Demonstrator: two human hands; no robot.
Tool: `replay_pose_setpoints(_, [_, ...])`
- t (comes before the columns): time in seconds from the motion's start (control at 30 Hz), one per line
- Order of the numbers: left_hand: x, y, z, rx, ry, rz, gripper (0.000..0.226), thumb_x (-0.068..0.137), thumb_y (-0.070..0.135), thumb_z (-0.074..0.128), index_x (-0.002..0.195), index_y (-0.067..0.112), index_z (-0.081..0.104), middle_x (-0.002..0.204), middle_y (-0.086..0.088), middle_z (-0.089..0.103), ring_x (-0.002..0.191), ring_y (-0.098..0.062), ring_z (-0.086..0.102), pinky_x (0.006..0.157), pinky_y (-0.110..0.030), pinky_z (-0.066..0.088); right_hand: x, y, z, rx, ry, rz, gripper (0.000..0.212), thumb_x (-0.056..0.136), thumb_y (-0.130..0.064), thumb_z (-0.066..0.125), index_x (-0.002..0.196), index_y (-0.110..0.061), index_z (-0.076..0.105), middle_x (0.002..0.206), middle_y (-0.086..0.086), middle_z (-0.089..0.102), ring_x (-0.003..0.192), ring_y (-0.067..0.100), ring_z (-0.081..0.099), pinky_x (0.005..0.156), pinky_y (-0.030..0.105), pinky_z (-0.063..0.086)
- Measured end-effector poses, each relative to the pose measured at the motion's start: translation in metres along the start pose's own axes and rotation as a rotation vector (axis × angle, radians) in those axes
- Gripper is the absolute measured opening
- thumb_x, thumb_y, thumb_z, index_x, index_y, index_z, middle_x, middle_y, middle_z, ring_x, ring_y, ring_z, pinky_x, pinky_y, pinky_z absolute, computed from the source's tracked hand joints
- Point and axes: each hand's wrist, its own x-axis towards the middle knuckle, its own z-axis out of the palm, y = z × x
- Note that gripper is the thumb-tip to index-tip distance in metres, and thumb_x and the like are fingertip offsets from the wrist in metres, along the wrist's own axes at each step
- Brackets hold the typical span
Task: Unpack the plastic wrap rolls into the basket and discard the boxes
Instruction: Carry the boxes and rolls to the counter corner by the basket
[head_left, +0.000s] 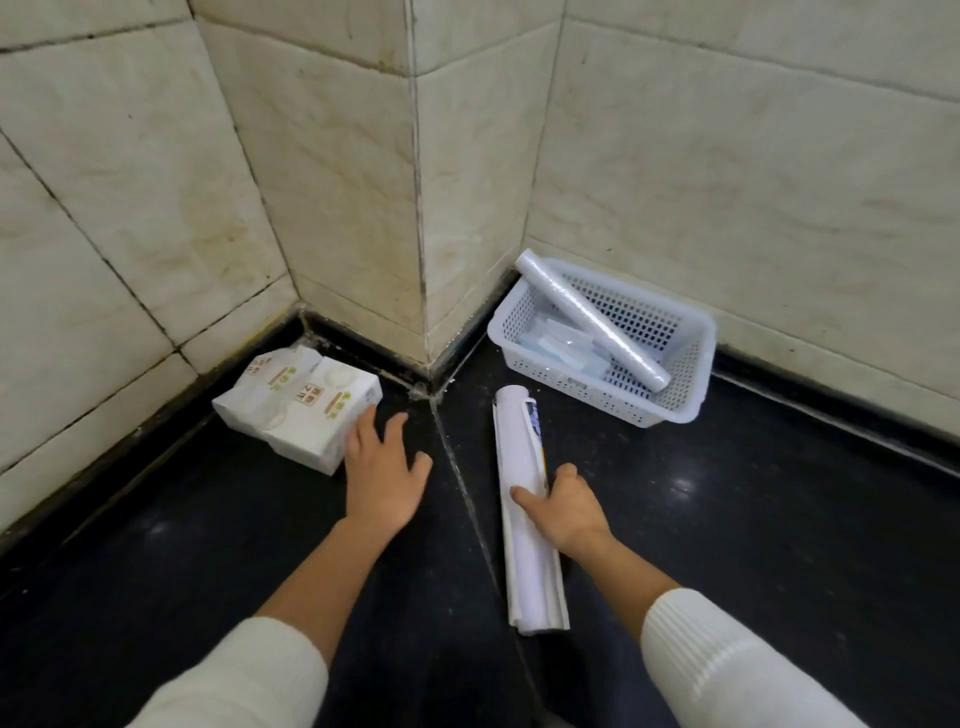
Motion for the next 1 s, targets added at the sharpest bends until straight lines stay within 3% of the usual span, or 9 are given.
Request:
replay_pose_setpoints(0.1, [-0.032,0.052,0.032,-0.081,-0.063,0.12,0.054,0.09,0.029,0.056,0.14,0.017,0.04,0.158,-0.015,0.017,0.145,-0.031,0.008,0.119,-0.044,0.018,-0.011,0.026,-0.019,0.0,0.062,0.017,0.071,0.087,-0.049,0.058,0.137,-0.005,0.034,0.142,0.015,0.043,0.119,0.031,0.054,0.093,0.041,0.049])
replay_pose_setpoints(0.33, [-0.108,0.177,0.102,-0.106,-0.259,0.353,0.049,0.093,0.029,0.053,0.139,0.019,0.04,0.158,-0.013,0.017,0.146,-0.026,0.009,0.119,-0.039,0.02,-0.059,0.141,-0.093,-0.034,0.228,0.109,0.058,0.09,-0.046,0.056,0.13,-0.009,0.038,0.134,0.011,0.046,0.112,0.028,0.056,0.084,0.037,0.05])
replay_pose_setpoints(0.57, [-0.221,0.29,0.169,-0.063,-0.383,0.534,0.048,0.094,0.031,0.049,0.139,0.018,0.04,0.157,-0.013,0.02,0.145,-0.026,0.01,0.118,-0.039,0.022,-0.139,0.299,-0.156,-0.027,0.367,0.229,0.06,0.088,-0.047,0.055,0.131,-0.01,0.037,0.132,0.01,0.046,0.116,0.028,0.052,0.087,0.039,0.051])
replay_pose_setpoints(1.0, [-0.489,0.476,0.296,0.056,-0.617,0.722,0.051,0.094,0.035,0.046,0.142,0.018,0.036,0.158,-0.013,0.018,0.145,-0.029,0.011,0.115,-0.042,0.025,-0.322,0.608,-0.264,0.018,0.437,0.49,0.058,0.089,-0.042,0.056,0.131,-0.007,0.039,0.135,0.013,0.043,0.127,0.032,0.042,0.099,0.044,0.044])
